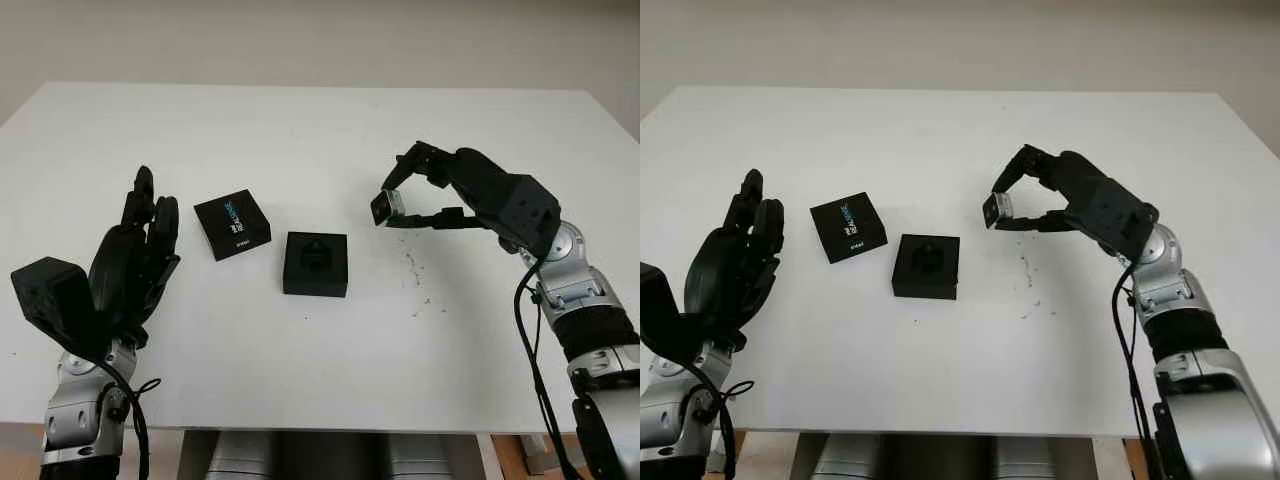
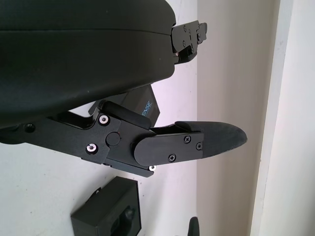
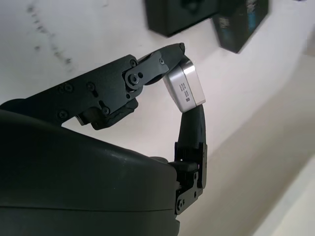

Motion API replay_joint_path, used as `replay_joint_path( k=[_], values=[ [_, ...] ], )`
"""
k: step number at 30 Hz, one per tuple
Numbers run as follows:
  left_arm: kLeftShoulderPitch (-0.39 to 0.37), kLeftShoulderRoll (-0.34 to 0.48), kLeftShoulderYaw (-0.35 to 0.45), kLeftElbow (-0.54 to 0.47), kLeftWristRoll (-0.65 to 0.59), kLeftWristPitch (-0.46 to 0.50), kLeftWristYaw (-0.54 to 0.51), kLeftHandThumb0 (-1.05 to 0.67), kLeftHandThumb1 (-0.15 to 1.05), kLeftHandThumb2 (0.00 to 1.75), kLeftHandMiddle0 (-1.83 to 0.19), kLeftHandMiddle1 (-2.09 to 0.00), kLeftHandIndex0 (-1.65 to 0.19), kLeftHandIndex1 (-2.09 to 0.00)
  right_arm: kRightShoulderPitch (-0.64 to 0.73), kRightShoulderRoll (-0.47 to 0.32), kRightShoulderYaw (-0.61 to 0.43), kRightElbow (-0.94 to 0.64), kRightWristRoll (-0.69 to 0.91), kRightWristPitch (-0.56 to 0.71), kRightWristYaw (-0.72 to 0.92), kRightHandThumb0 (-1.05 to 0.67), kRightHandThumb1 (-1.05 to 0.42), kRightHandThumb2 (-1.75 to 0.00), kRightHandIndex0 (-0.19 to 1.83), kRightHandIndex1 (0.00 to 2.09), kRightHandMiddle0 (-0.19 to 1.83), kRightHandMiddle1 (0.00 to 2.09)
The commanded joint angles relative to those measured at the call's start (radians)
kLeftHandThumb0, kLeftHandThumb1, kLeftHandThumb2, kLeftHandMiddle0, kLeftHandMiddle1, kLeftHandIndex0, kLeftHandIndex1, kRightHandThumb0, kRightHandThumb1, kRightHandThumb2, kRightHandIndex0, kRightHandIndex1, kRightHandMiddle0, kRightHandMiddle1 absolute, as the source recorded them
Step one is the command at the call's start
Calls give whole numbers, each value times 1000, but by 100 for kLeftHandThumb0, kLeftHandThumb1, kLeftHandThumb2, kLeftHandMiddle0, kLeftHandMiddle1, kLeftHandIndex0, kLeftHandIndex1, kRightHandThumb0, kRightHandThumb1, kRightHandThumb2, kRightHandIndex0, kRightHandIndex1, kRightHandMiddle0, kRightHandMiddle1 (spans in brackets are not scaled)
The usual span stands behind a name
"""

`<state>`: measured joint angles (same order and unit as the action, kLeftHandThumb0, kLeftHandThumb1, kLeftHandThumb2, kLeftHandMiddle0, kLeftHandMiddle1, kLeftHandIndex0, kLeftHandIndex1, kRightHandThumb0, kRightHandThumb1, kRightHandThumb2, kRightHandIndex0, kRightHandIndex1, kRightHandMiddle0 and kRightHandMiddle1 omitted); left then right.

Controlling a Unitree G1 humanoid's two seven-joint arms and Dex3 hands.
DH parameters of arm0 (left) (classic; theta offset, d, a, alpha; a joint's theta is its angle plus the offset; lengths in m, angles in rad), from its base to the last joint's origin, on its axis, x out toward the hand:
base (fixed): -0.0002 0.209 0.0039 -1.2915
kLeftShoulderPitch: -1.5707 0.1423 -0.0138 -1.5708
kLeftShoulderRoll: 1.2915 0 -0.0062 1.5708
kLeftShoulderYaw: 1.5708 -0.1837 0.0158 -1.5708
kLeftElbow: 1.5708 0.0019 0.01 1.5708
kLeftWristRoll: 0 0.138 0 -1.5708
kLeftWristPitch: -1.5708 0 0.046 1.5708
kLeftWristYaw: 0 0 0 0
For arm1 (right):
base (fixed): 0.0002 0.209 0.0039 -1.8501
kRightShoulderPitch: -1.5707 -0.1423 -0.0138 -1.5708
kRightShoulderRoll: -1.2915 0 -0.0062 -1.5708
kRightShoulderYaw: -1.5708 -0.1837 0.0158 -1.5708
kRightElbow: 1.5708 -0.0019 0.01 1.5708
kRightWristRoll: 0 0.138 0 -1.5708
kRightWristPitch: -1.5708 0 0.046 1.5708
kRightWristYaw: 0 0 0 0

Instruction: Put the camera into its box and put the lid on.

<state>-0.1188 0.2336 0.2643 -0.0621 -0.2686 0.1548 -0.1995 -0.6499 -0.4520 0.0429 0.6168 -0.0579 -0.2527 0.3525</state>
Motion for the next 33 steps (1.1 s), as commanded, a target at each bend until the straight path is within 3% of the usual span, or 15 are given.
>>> replay_joint_path(
  k=[1, 7, 16, 24, 33],
  values=[
    [7, 10, 10, -19, -5, -9, -4, -69, 105, 51, 19, -1, 19, 0, 32, 37, -20, -79, 39, 33, 3, -43, -92, -5, 22, 4, 29, 172],
    [11, 9, 10, -19, -4, -17, -5, -68, 105, 52, 19, -2, 19, 0, 84, 113, -30, -238, 79, 154, -34, -43, -93, -6, 22, 4, 29, 176],
    [21, 2, 11, -33, -12, -10, 0, -67, 105, 51, 19, -1, 19, 0, 115, 222, -44, -317, 128, 253, -81, -41, -92, -5, 21, 4, 29, 178],
    [21, 1, 5, -29, -9, -16, -3, -68, 105, 51, 19, 0, 19, 0, 153, 304, -36, -330, 139, 267, -124, -40, -92, -6, 21, 4, 25, 184],
    [20, 2, 7, -30, -8, -16, 1, -68, 105, 51, 19, -1, 19, 0, 175, 328, -15, -303, 112, 278, -133, -40, -93, -6, 20, 4, 26, 181]
  ],
)
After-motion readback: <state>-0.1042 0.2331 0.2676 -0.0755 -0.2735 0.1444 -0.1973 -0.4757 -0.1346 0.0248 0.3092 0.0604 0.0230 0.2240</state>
